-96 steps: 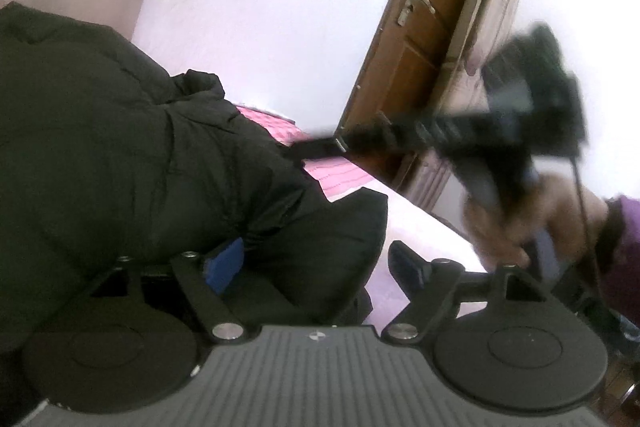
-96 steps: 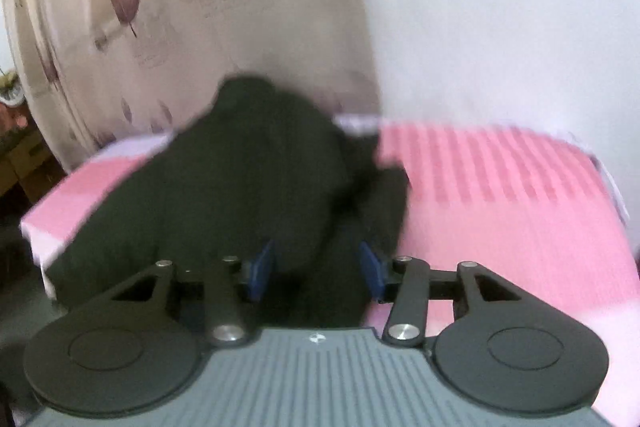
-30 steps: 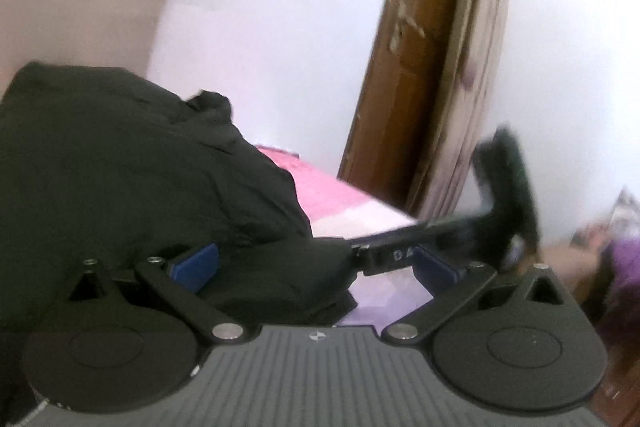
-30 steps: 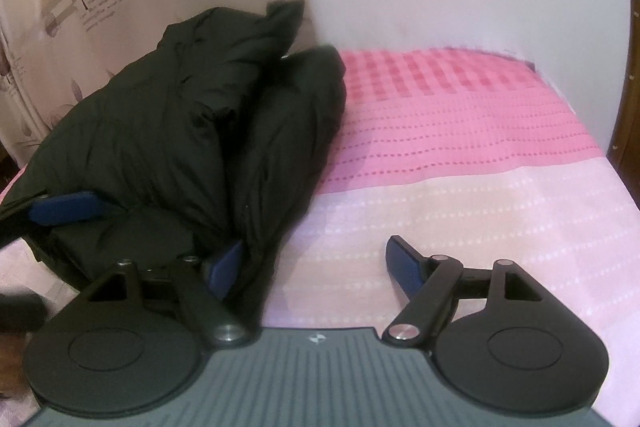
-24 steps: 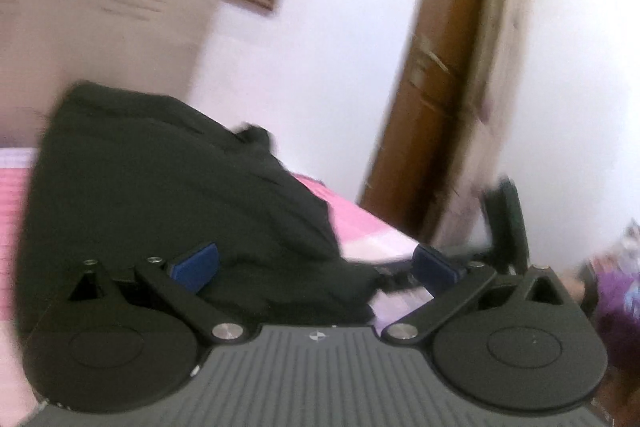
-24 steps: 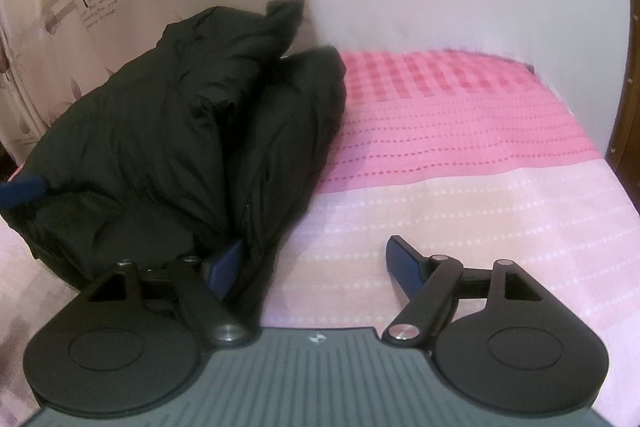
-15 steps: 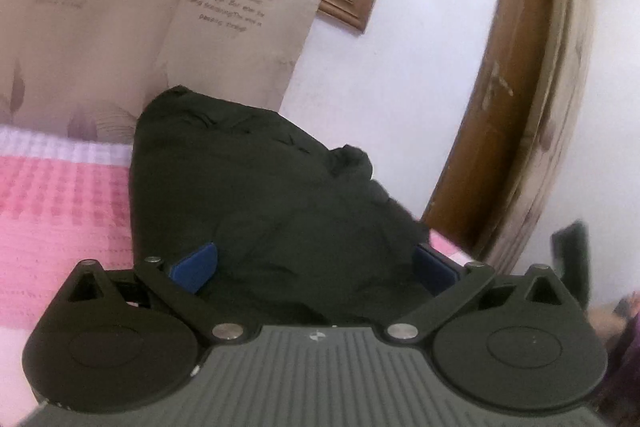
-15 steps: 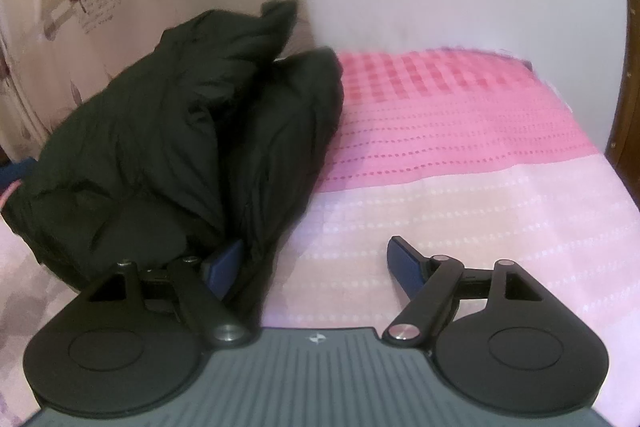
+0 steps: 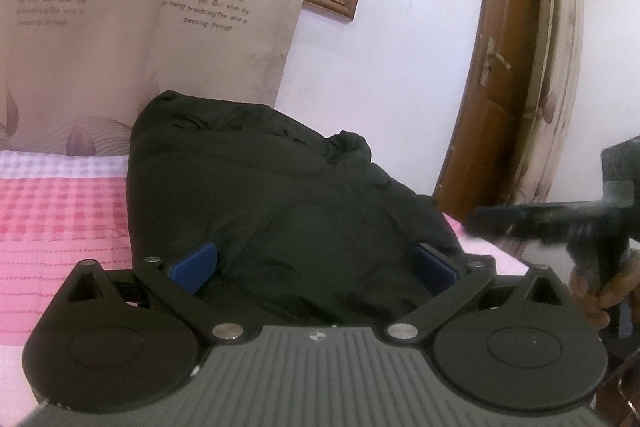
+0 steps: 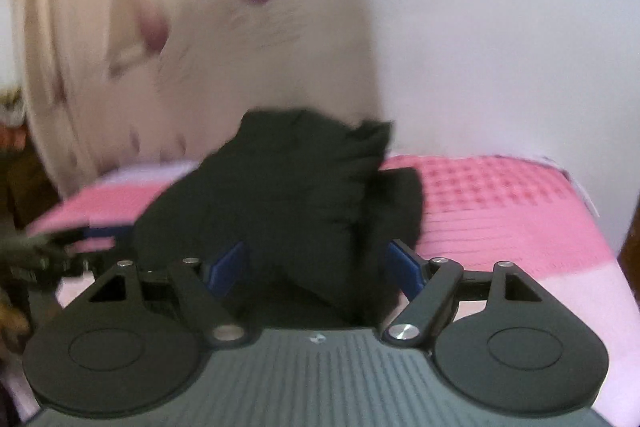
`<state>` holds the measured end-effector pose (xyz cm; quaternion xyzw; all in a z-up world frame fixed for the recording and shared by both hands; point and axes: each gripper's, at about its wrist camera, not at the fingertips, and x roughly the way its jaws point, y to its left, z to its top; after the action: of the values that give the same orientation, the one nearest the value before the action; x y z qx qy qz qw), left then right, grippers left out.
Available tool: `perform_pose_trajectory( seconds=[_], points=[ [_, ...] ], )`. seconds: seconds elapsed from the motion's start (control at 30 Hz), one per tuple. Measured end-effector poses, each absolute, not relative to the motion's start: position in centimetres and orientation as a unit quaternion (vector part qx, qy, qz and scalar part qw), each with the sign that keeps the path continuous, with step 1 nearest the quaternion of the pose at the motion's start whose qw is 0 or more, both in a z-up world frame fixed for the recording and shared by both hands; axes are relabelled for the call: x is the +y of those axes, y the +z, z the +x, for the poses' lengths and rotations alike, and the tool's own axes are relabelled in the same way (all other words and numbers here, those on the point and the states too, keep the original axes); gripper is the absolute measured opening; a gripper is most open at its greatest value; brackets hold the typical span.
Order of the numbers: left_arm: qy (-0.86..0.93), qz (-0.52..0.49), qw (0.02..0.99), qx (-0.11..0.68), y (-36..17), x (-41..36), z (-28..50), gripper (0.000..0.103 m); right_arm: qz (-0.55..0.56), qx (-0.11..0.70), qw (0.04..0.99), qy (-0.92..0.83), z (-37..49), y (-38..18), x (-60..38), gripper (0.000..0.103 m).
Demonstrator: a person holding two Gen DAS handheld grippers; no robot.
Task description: Fold large clothes
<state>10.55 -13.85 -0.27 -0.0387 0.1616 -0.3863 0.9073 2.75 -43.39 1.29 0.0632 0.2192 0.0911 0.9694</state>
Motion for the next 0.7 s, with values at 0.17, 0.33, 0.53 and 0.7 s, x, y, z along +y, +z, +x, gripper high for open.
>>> perform_pose_trajectory(
  seconds=[0.17, 0.33, 0.53, 0.7],
  points=[
    [-0.385, -0.034, 0.907, 0.166, -0.3, -13.9, 10.6, 0.102, 0.052, 0.275, 0.958, 0.071, 4.1, -2.0, -42.5, 0.061],
    [-0.385, -0.028, 0.907, 0.169, -0.3, -14.1, 10.8, 0.103, 0.090, 0.287, 0.952, 0.064, 3.7, -4.4, -43.5, 0.066],
    [-0.379, -0.058, 0.907, 0.175, 0.3, -12.7, 11.1, 0.103, 0.127, 0.309, 0.941, 0.055, 4.6, -6.3, -44.2, 0.082],
    [-0.367, -0.154, 0.891, 0.218, 0.6, -9.3, 14.1, 0.103, 0.134, 0.313, 0.939, 0.054, 4.3, -6.1, -44.5, 0.087]
  ],
)
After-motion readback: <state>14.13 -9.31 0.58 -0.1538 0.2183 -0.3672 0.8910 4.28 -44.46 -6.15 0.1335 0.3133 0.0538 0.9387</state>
